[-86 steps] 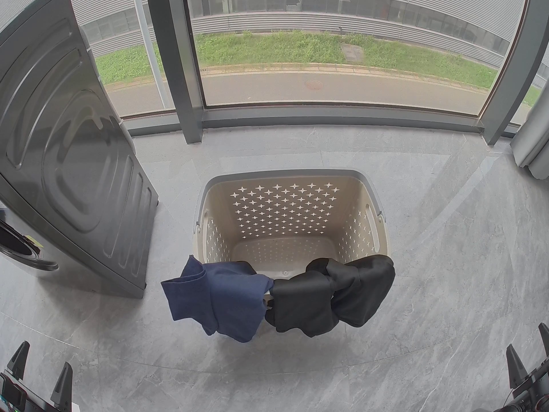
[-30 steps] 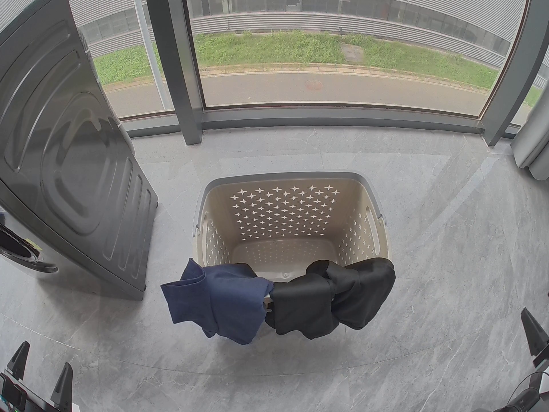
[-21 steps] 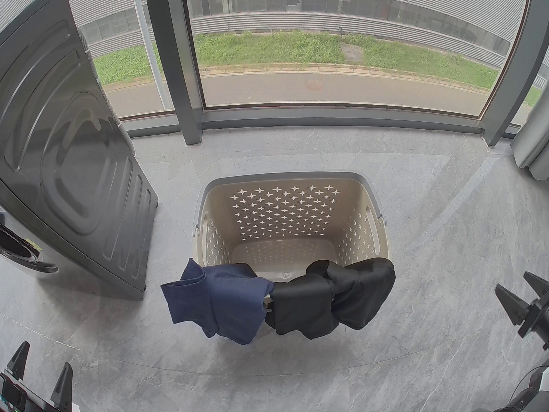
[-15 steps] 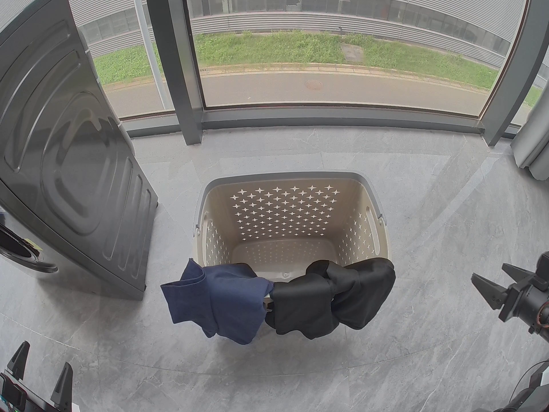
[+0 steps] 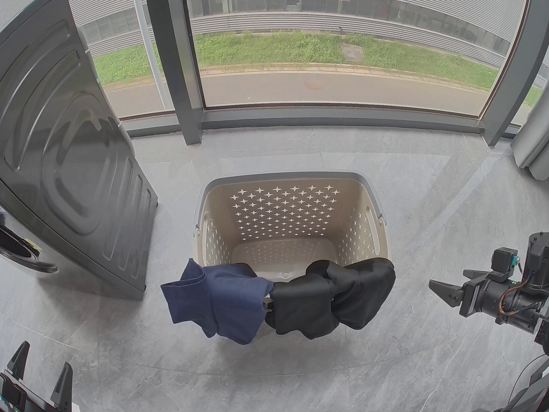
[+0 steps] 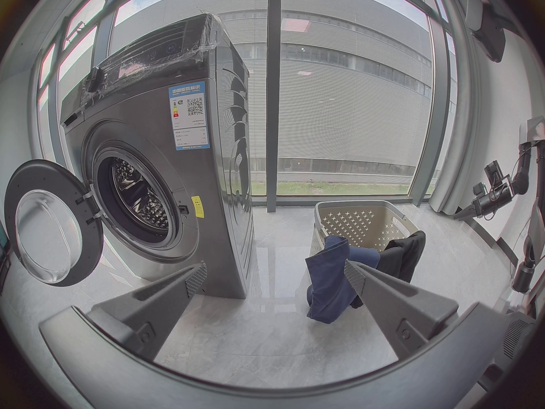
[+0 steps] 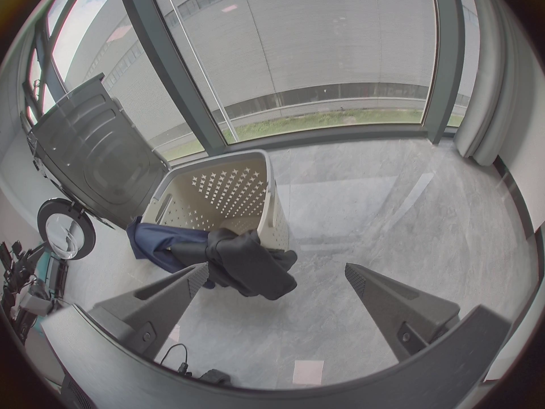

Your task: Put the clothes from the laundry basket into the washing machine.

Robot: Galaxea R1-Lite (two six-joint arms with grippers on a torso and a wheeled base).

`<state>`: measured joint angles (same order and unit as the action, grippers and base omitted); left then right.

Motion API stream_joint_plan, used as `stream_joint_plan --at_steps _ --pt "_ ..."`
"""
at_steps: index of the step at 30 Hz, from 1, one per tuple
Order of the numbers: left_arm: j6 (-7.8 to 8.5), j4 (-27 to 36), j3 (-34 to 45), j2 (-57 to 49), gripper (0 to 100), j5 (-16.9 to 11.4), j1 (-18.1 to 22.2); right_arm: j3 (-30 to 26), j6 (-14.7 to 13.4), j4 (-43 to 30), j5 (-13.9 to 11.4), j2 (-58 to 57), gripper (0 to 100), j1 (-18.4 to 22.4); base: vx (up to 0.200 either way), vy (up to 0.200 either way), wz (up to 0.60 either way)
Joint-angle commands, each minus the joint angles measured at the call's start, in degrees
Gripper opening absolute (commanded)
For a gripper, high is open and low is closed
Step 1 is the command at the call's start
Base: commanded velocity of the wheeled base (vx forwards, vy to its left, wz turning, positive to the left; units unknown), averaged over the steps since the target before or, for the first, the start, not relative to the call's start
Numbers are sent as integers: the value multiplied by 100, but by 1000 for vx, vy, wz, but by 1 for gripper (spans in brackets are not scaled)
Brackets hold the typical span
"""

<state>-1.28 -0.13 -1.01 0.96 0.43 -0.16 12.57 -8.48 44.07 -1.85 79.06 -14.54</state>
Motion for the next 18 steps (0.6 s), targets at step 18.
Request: stream_joint_plan --at_steps 18 --pt "-4 -4 101 -88 100 1 -2 334 -338 383 273 1235 100 -848 -67 0 0"
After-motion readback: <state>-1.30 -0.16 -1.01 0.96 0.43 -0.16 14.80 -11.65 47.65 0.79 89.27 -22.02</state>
